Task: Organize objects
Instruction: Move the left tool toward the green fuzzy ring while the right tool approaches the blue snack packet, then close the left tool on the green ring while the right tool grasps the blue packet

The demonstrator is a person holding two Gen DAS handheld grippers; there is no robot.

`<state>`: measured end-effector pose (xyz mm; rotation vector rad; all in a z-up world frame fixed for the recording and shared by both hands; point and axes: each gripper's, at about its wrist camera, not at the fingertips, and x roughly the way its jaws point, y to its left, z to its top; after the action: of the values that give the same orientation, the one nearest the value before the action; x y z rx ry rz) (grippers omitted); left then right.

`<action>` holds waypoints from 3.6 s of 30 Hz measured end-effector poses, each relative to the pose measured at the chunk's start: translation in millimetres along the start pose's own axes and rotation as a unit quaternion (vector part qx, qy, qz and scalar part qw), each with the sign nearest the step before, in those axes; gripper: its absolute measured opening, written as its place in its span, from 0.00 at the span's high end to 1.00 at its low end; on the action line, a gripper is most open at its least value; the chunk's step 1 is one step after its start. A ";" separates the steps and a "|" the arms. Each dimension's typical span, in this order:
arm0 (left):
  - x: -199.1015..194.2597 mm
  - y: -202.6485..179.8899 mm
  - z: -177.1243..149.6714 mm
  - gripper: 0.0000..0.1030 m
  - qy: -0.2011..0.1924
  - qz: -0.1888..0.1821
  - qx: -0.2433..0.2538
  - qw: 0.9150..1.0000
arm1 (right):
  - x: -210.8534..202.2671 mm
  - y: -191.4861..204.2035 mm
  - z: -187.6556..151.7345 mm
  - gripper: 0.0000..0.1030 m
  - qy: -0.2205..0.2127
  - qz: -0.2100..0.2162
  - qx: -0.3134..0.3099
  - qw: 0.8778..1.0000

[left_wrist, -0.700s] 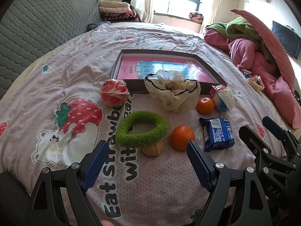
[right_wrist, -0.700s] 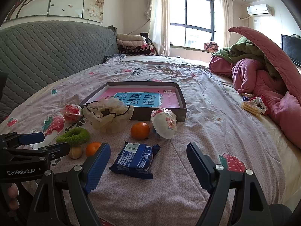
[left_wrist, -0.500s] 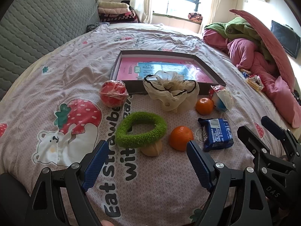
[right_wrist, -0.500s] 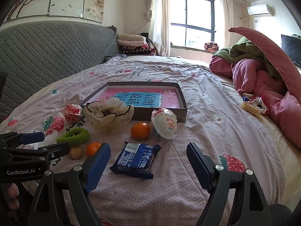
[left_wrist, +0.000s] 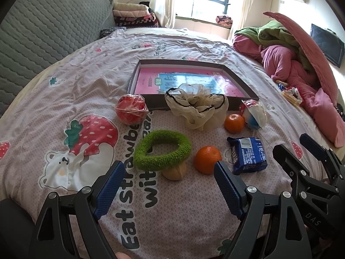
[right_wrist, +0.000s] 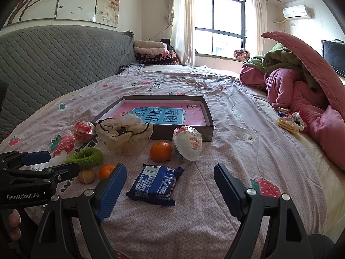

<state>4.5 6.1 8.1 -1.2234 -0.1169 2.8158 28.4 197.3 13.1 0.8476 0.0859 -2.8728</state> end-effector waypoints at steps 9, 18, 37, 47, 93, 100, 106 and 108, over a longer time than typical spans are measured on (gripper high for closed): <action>-0.8 1.4 0.1 0.17 0.000 0.000 -0.001 1.000 | -0.3 0.4 0.7 0.20 -0.001 0.000 -0.001 1.000; -1.2 8.3 0.5 0.17 -0.001 0.001 -0.009 1.000 | 1.4 1.1 0.3 0.20 0.005 0.004 -0.003 1.000; 12.2 13.3 -3.5 0.17 0.011 0.006 -0.001 1.000 | 19.3 2.2 -10.7 0.20 0.056 0.021 -0.005 0.998; 17.7 15.7 -2.3 0.17 0.010 0.013 0.005 1.000 | 28.5 0.0 -16.2 0.20 0.073 0.024 0.006 0.997; 68.0 17.4 18.2 0.17 0.026 0.018 0.005 0.999 | 66.6 3.6 -18.7 0.20 0.114 0.025 0.049 0.992; 76.8 24.6 25.6 0.17 0.032 0.014 -0.004 0.999 | 72.2 2.8 -19.5 0.20 0.121 0.028 0.053 0.991; 90.8 30.1 27.3 0.17 0.050 0.000 -0.015 0.999 | 76.1 2.5 -19.0 0.20 0.125 0.028 0.055 0.990; 94.6 28.8 27.2 0.17 0.053 0.005 -0.011 0.999 | 78.2 1.3 -18.3 0.20 0.127 0.030 0.058 0.990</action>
<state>-80.9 -14.9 -44.9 -1.3781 -0.1374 2.7587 -26.6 188.2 -44.8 1.2128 -0.0780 -2.7215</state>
